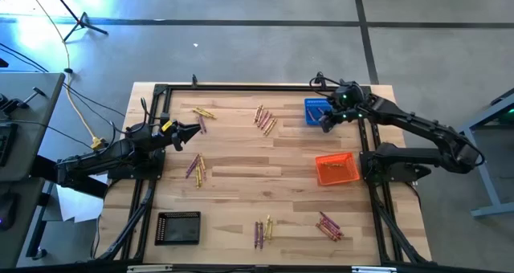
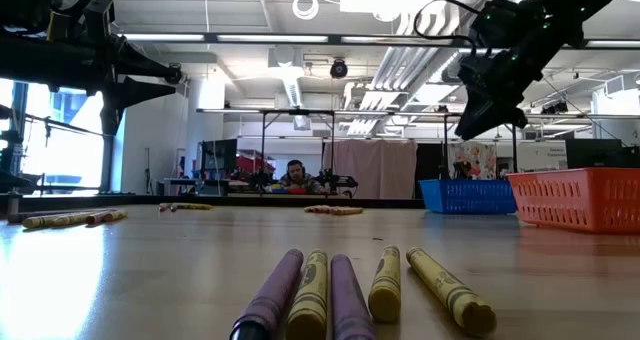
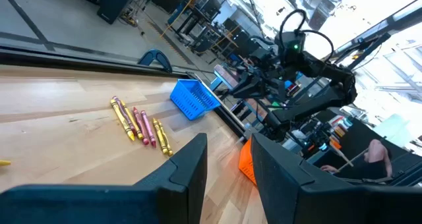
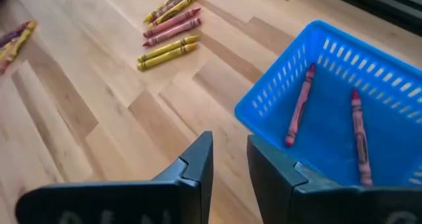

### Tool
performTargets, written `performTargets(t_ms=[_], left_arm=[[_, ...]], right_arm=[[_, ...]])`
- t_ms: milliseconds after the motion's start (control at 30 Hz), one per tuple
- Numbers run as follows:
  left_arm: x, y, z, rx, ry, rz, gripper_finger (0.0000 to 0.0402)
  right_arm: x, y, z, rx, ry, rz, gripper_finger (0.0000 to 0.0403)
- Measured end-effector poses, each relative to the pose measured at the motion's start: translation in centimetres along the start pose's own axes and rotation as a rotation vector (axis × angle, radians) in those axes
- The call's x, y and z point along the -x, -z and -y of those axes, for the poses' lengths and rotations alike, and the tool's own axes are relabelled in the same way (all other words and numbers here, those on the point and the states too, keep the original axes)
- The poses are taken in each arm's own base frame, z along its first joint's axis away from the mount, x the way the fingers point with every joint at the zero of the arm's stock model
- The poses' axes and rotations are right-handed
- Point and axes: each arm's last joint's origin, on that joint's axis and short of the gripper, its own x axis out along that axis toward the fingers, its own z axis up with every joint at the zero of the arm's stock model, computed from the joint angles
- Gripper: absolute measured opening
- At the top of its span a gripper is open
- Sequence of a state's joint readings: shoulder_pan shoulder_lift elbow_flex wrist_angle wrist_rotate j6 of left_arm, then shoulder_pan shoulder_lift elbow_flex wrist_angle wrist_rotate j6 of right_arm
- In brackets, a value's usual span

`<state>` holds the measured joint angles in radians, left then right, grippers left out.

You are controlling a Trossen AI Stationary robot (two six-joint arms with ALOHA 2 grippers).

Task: Sort crayons
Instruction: Put the violet crayon into the black basket

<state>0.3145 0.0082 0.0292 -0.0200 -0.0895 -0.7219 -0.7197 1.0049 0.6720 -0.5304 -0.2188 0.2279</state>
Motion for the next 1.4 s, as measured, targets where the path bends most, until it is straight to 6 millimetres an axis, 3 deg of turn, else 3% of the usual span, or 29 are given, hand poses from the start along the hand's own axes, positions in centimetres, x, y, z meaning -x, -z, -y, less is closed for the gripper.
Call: performTargets(t_ms=[300, 600, 833, 967, 1233, 1400], left_arm=[[0.0, 0.0, 0.0, 0.0, 0.0, 0.0, 0.0106], [0.0, 0.0, 0.0, 0.0, 0.0, 0.0, 0.0106], [0.0, 0.0, 0.0, 0.0, 0.0, 0.0, 0.0106], [0.0, 0.0, 0.0, 0.0, 0.0, 0.0, 0.0106], [0.0, 0.0, 0.0, 0.0, 0.0, 0.0, 0.0106], [0.0, 0.0, 0.0, 0.0, 0.0, 0.0, 0.0106]], right_arm=[[2.1, 0.8, -0.3, -0.031, -0.018, 0.016, 0.008], [2.0, 2.3, -1.0, -0.058, -0.064, -0.137, 0.008], [2.0, 5.0, -5.1, 0.093, -0.274, -0.367, 0.008], [2.4, 7.4, -7.5, 0.117, -0.209, -0.467, 0.008], [4.3, 12.6, -11.6, -0.036, -0.111, -0.62, 0.008], [3.5, 16.3, -14.3, -0.05, -0.022, -0.671, 0.008]])
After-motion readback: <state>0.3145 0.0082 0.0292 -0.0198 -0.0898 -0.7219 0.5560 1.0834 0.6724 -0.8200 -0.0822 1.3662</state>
